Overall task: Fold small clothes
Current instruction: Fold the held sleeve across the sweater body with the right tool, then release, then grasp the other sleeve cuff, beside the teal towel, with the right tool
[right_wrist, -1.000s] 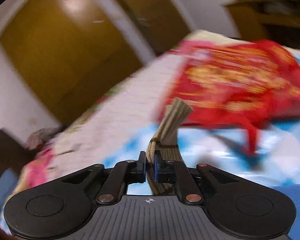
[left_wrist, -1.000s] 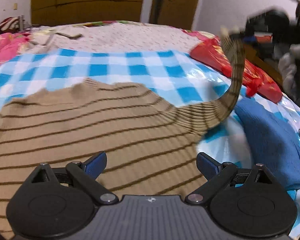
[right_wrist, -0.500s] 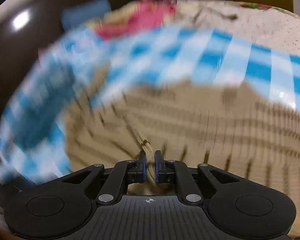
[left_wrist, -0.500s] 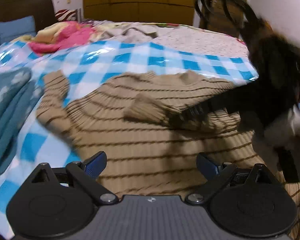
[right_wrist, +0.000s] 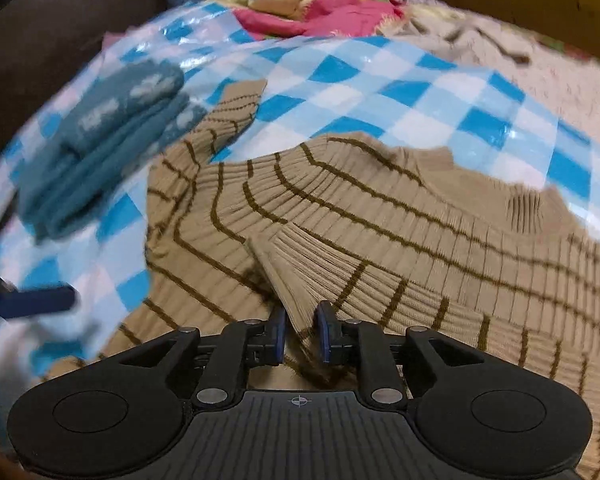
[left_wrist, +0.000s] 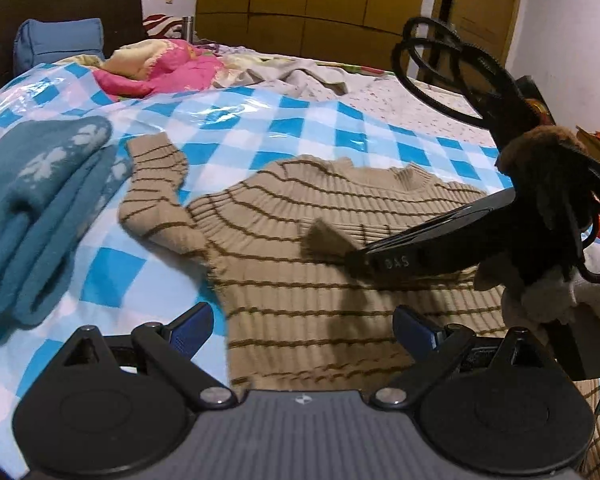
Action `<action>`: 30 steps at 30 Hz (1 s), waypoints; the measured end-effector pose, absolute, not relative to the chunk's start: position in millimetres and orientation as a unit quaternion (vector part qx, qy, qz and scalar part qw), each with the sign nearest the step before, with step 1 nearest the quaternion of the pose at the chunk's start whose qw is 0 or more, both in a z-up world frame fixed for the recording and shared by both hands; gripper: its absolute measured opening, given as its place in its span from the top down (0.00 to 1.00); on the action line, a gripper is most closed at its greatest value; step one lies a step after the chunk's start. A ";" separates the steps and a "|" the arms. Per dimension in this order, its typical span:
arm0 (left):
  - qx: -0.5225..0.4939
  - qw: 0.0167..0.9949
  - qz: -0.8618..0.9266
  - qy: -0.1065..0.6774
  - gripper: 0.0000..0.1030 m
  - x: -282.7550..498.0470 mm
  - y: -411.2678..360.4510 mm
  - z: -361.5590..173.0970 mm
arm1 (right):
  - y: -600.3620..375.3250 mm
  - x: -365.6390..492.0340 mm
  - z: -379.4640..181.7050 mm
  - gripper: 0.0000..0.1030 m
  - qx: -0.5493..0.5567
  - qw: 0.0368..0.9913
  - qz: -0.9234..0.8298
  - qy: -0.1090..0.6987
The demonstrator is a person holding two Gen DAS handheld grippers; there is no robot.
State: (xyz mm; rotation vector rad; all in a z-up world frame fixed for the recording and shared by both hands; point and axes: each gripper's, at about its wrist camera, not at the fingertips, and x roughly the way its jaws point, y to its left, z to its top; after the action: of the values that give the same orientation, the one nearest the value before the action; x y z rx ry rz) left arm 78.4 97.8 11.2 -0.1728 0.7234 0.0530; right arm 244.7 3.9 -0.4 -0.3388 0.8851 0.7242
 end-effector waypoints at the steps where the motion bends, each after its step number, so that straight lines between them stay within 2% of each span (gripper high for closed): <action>1: -0.087 0.931 0.029 0.352 0.00 77.0 101.1 11.7 | 4.6 245.8 1.4 0.92 -0.148 0.832 0.333 0.419; 5: -0.105 0.933 0.040 0.342 0.00 70.9 114.3 15.2 | 8.3 244.0 21.9 0.93 -0.111 0.850 0.334 0.392; 8: -0.115 0.934 0.043 0.336 0.00 68.1 122.5 16.0 | 22.8 241.0 14.2 0.86 -0.133 0.822 0.356 0.424; 11: -0.119 0.935 0.048 0.332 0.00 63.8 131.9 15.9 | 34.3 233.2 9.6 0.86 -0.172 0.813 0.350 0.432; 19: -0.148 0.935 0.070 0.315 0.00 67.6 163.5 13.8 | 89.1 271.4 56.3 0.76 -0.075 0.818 0.394 0.413; 22: -0.150 0.936 0.081 0.307 0.00 72.5 173.1 14.2 | 134.5 314.3 48.3 0.71 -0.049 0.821 0.382 0.421; 30: -0.146 0.935 0.100 0.306 0.00 93.0 192.7 6.5 | 207.3 382.8 -8.2 0.70 -0.015 0.815 0.341 0.468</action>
State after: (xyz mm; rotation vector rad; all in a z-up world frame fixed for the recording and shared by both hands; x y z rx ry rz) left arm 93.0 192.7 6.5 -0.2987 0.6262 0.2035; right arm 382.8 207.3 -8.2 -0.0316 0.9991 0.7265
